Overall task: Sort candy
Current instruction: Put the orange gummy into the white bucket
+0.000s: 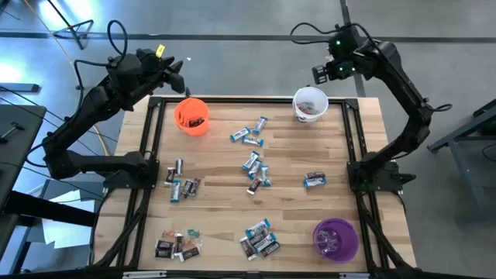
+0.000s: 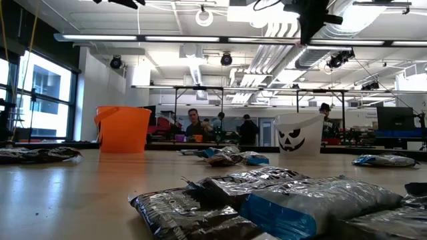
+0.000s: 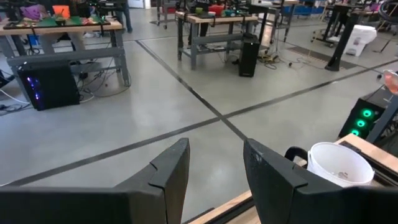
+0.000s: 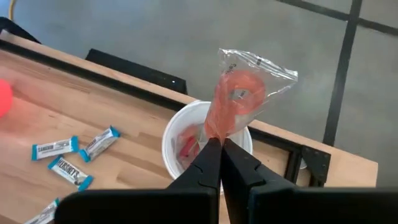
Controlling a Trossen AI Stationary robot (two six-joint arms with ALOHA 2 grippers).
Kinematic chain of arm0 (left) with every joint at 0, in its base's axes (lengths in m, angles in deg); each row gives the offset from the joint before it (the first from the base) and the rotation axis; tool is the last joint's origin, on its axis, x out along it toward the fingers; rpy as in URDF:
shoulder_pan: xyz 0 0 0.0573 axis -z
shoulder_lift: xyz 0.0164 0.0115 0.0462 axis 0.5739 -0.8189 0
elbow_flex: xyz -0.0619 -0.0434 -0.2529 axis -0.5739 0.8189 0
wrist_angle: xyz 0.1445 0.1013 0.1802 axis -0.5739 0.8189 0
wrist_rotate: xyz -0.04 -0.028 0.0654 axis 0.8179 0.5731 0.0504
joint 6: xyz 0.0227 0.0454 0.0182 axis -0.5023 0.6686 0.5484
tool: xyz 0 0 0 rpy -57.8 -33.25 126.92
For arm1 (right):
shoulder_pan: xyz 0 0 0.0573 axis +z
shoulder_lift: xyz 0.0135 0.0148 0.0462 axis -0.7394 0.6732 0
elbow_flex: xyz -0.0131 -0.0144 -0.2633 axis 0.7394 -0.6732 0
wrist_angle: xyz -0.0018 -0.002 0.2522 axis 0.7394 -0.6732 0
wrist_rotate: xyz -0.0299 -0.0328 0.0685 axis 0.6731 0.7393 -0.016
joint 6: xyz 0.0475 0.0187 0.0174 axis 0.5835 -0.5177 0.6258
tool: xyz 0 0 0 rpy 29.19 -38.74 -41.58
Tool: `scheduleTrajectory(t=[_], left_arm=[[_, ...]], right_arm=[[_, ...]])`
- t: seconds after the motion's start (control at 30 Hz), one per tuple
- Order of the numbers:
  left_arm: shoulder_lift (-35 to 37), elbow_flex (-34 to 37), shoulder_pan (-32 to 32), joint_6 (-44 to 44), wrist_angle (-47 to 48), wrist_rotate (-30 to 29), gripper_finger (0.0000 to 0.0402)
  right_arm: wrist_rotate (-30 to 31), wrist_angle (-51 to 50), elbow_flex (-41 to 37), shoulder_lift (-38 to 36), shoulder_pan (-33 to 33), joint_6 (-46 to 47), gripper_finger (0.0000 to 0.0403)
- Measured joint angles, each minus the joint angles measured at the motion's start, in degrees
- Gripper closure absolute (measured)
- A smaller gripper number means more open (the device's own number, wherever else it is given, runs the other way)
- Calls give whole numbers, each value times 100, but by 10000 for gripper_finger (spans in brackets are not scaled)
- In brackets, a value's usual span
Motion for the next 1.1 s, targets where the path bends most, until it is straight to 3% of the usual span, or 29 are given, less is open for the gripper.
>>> scheduleTrajectory(t=[0.5,0.93,1.1], left_arm=[[-5,0,0,-2,2,-2,261],[-5,0,0,0,45,-2,261],[-5,0,0,-1,49,1,261]], right_arm=[[-319,-111,0,284,-110,-797,395],[-406,-116,-1,287,-107,-868,297],[-407,-123,-2,287,-105,-605,284]])
